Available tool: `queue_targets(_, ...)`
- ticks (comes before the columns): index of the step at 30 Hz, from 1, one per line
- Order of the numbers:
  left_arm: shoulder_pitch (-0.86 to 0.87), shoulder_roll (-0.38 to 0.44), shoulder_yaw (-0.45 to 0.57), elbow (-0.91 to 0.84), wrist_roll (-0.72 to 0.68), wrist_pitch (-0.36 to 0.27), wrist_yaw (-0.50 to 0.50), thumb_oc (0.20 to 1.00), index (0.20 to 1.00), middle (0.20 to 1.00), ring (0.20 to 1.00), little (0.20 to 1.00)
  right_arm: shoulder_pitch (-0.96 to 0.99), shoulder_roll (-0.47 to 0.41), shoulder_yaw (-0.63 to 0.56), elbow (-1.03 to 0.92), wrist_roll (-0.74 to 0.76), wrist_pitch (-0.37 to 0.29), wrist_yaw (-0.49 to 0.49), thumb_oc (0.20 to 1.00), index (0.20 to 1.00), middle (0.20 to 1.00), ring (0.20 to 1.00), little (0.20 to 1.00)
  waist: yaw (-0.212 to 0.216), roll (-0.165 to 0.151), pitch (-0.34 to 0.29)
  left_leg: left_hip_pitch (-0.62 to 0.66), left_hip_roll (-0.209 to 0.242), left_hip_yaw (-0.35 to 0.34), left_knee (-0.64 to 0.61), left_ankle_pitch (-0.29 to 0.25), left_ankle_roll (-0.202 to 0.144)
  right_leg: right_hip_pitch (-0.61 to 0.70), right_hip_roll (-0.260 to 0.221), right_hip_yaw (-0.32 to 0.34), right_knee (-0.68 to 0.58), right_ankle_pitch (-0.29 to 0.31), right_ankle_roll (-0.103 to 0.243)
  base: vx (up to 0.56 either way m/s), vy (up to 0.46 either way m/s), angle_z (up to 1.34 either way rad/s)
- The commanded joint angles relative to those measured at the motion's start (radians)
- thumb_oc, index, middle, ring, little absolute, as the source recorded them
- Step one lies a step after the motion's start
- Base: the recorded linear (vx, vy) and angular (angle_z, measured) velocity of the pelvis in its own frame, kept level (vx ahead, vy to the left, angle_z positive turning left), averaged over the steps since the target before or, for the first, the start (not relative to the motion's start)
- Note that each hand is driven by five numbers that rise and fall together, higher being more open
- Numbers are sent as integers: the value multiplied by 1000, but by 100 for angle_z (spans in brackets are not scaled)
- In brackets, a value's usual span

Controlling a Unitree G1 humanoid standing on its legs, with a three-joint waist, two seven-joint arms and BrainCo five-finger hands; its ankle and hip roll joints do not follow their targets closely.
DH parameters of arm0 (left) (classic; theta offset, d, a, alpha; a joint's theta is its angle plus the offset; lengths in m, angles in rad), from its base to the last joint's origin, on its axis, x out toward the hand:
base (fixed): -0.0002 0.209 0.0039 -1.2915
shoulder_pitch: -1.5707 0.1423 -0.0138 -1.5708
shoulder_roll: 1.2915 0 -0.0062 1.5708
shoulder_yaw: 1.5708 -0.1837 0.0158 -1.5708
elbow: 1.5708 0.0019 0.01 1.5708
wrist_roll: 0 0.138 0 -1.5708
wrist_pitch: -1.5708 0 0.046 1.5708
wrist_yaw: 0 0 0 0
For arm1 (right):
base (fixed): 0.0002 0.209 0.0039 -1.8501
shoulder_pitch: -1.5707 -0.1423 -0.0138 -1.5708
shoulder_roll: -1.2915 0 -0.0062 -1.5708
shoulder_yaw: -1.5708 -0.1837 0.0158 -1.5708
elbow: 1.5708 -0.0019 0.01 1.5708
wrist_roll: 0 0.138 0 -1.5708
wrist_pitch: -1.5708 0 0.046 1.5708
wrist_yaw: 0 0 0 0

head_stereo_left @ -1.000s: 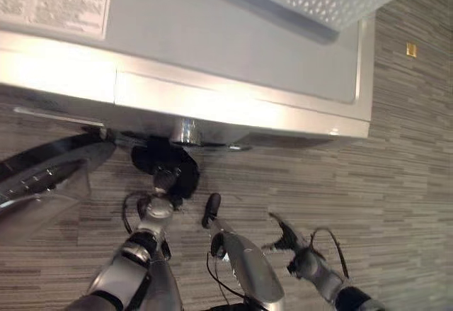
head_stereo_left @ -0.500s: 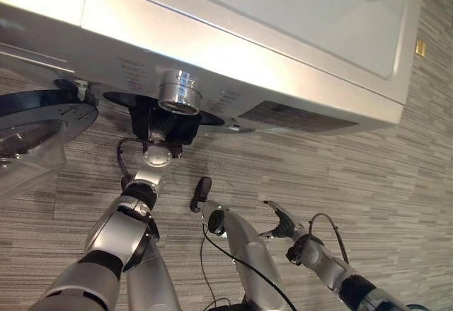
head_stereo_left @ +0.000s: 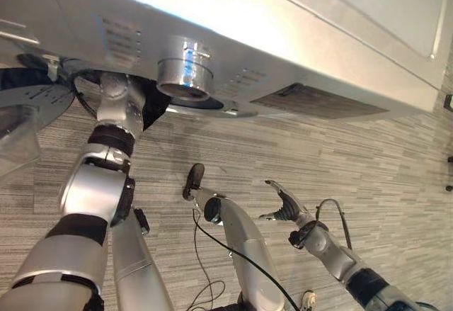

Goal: Grab the laundry basket,head to the washer,open it,put in the laundry and shut it.

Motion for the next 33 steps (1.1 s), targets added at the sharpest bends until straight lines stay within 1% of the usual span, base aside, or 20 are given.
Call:
queue_targets(1, -47, 60, 2, 4, -45, -82, -34, 200, 200, 200, 200, 200, 99, -55, -14, 12, 18, -16, 5, 1000, 1000, 1000, 1000, 1000, -38, 40, -152, -65, 51, -20, 32, -47, -6, -38, -24, 63, 94, -85, 84, 59, 19, -9)
queue_targets(3, -113, 66, -19, -15, -78, -93, -40, 200, 200, 200, 200, 200, 106, -64, -34, -8, 11, -14, 3, 1000, 1000, 1000, 1000, 1000, -54, 47, -168, -82, 54, -20, 53, -58, -5, -50, -23, 66, 102, -90, 84, 61, 27, -7)
queue_targets(6, -220, 14, -33, -69, -181, -126, -40, 200, 200, 200, 200, 200, 122, -81, -78, -38, 9, 2, -6, 1000, 1000, 1000, 1000, 1000, -68, 61, -184, -104, 52, -17, 75, -71, -2, -63, -23, 72, 110, -97, 82, 49, 23, -2)
queue_targets(9, -306, -99, -28, -151, -284, -169, -40, 200, 200, 200, 200, 200, 126, -89, -107, -53, 9, 22, -21, 1000, 1000, 1000, 1000, 1000, -80, 77, -189, -101, 48, -7, 69, -75, -2, -61, -24, 78, 109, -104, 82, 49, 14, 5)
queue_targets(10, -306, -104, -28, -154, -286, -172, -38, 200, 200, 200, 200, 200, 129, -89, -113, -54, 8, 24, -21, 1000, 1000, 1000, 1000, 1000, -76, 78, -187, -100, 47, -6, 67, -74, -2, -61, -25, 78, 108, -104, 82, 39, 14, 11)
queue_targets(11, -323, -151, -21, -201, -314, -194, -38, 200, 200, 200, 200, 200, 127, -88, -126, -66, 7, 38, -29, 1000, 1000, 1000, 1000, 1000, -79, 84, -185, -93, 43, 1, 58, -74, -3, -58, -25, 82, 104, -104, 83, 64, 37, 15)
queue_targets(12, -324, -257, -6, -331, -347, -251, -42, 200, 200, 200, 200, 200, 116, -73, -117, -34, -12, 55, -45, 1000, 1000, 1000, 1000, 1000, -82, 97, -178, -77, 34, 15, 43, -77, -2, -49, -23, 92, 91, -97, 90, 63, 38, 15)
queue_targets(17, -334, -253, 3, -463, -382, -315, -57, 200, 200, 200, 200, 200, 99, -91, -103, -32, -47, 59, -52, 1000, 1000, 1000, 1000, 1000, -92, 97, -171, -53, 40, 47, 42, -88, 2, -43, -10, 126, 64, -73, 109, 29, 95, 2)
queue_targets(20, -323, -185, 8, -497, -431, -346, -64, 200, 200, 200, 200, 200, 99, -105, -103, -19, -73, 62, -51, 1000, 1000, 1000, 1000, 1000, -89, 115, -153, -48, 44, 65, 55, -100, 13, -53, -11, 146, 64, -68, 117, 35, 24, -35)
queue_targets(21, -313, -147, -12, -487, -391, -335, -47, 200, 200, 200, 200, 200, 101, -104, -109, -6, -71, 63, -56, 1000, 1000, 1000, 1000, 1000, -83, 125, -149, -46, 42, 69, 53, -100, 17, -53, -14, 147, 63, -67, 118, 43, 8, -22)
queue_targets(22, -302, -107, -46, -457, -324, -299, -22, 937, 937, 937, 937, 937, 102, -106, -112, 8, -64, 60, -54, 1000, 1000, 1000, 1000, 1000, -77, 136, -143, -41, 38, 72, 48, -98, 19, -52, -17, 148, 59, -67, 119, 19, 14, -15)
queue_targets(23, -294, -76, -83, -416, -266, -249, -20, 1000, 1000, 1000, 1000, 1000, 103, -108, -111, 22, -55, 54, -48, 1000, 1000, 1000, 1000, 1000, -74, 144, -138, -36, 35, 75, 41, -93, 20, -48, -20, 148, 52, -66, 120, 10, 23, -7)
queue_targets(24, -286, -42, -131, -335, -215, -182, -53, 1000, 1000, 1000, 1000, 1000, 105, -106, -108, 39, -39, 43, -36, 1000, 1000, 1000, 1000, 1000, -73, 151, -132, -24, 30, 81, 25, -86, 18, -39, -23, 146, 42, -64, 120, 1, 16, -13)
queue_targets(25, -288, -41, -131, -333, -216, -182, -55, 1000, 1000, 1000, 1000, 1000, 103, -106, -107, 40, -39, 42, -37, 1000, 1000, 1000, 1000, 1000, -74, 150, -131, -23, 30, 81, 23, -84, 18, -38, -23, 146, 41, -63, 120, -5, 48, -20)
queue_targets(26, -292, 57, -356, -146, 112, -20, -129, 1000, 1000, 1000, 1000, 1000, 97, -125, -101, 96, -13, 24, -13, 1000, 1000, 1000, 1000, 1000, -59, 175, -112, 12, 20, 92, -30, -58, 16, -12, -31, 139, 9, -53, 120, -1, 51, -21)
queue_targets(27, -292, 72, -434, -72, 239, 45, -163, 1000, 1000, 1000, 1000, 1000, 82, -134, -93, 121, -6, 26, -10, 1000, 1000, 1000, 1000, 1000, -55, 185, -107, 24, 18, 95, -49, -49, 12, -1, -31, 138, -2, -52, 122, -5, 90, -11)
queue_targets(28, -365, 90, -631, 97, 637, 157, -191, 1000, 1000, 1000, 1000, 1000, 42, -143, -66, 183, -4, 31, 4, 1000, 1000, 1000, 1000, 1000, -59, 193, -104, 50, 13, 104, -94, -26, 5, 15, -26, 135, -33, -38, 124, -11, 53, 5)
queue_targets(29, -372, 88, -635, 102, 641, 156, -191, 1000, 1000, 1000, 1000, 1000, 36, -137, -64, 187, -4, 30, 3, 1000, 1000, 1000, 1000, 1000, -58, 188, -100, 52, 12, 105, -99, -20, 5, 17, -26, 135, -37, -35, 123, -11, 64, 11)
queue_targets(30, -374, 93, -794, 166, 951, 195, -184, 1000, 1000, 1000, 1000, 1000, 21, -153, -50, 200, -23, 31, 19, 1000, 1000, 1000, 1000, 1000, -64, 191, -99, 62, 15, 108, -112, -16, 0, 22, -24, 140, -47, -28, 125, -13, 51, 7)
queue_targets(33, -240, 58, -927, 217, 1337, 249, -262, 1000, 1000, 1000, 1000, 1000, -35, -159, -5, 215, -38, 16, 33, 1000, 1000, 1000, 1000, 1000, -70, 183, -95, 96, 11, 111, -165, 2, -6, 45, -17, 144, -86, -7, 132, -8, 68, 1)
